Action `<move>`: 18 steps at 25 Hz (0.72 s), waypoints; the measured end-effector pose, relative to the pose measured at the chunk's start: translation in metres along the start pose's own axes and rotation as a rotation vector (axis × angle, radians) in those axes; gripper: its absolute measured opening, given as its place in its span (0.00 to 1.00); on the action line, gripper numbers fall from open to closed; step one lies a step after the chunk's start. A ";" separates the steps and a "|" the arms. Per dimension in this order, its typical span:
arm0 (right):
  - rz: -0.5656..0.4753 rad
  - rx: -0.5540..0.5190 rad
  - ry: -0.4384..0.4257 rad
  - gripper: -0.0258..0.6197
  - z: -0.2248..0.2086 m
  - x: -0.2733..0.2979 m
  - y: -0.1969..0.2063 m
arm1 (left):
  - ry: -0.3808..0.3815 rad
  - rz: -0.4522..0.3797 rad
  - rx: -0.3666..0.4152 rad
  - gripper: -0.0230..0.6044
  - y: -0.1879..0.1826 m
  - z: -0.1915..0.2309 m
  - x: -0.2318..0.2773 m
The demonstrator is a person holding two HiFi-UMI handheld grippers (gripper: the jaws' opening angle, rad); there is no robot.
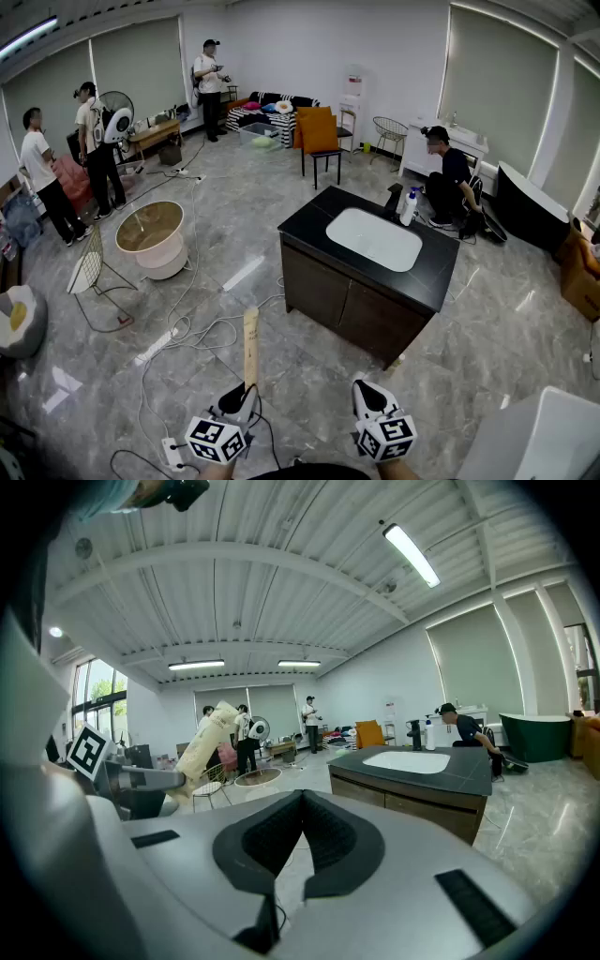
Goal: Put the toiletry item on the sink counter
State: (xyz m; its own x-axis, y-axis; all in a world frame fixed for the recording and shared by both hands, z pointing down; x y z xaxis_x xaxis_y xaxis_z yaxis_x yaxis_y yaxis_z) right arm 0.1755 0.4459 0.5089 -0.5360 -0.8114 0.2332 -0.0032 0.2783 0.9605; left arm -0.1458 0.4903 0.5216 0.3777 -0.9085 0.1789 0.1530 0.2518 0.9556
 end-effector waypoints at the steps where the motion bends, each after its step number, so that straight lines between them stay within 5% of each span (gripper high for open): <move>1: -0.006 -0.003 -0.002 0.04 0.000 0.001 -0.001 | 0.004 0.005 -0.003 0.12 0.001 0.000 0.000; 10: -0.004 0.029 0.019 0.04 -0.015 0.024 -0.010 | 0.011 0.037 -0.020 0.12 -0.002 0.013 0.021; 18: -0.003 0.021 -0.023 0.04 -0.070 0.088 -0.029 | -0.036 0.022 -0.020 0.12 -0.018 0.025 0.091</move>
State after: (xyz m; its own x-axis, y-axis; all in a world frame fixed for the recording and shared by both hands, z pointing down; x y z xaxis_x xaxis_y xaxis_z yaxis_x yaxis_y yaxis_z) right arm 0.1873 0.3307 0.5118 -0.5551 -0.8003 0.2265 -0.0223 0.2865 0.9578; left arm -0.1370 0.3947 0.5265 0.3478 -0.9141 0.2083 0.1632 0.2778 0.9467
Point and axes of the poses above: the fingertips, and each gripper's own axes: x forward along the fingers, z to its left, y out of its underside, the point moved 10 cm from there along -x, backward along the fingers, and after that the axes turned 1 degree about -z, right-handed, at the moved point
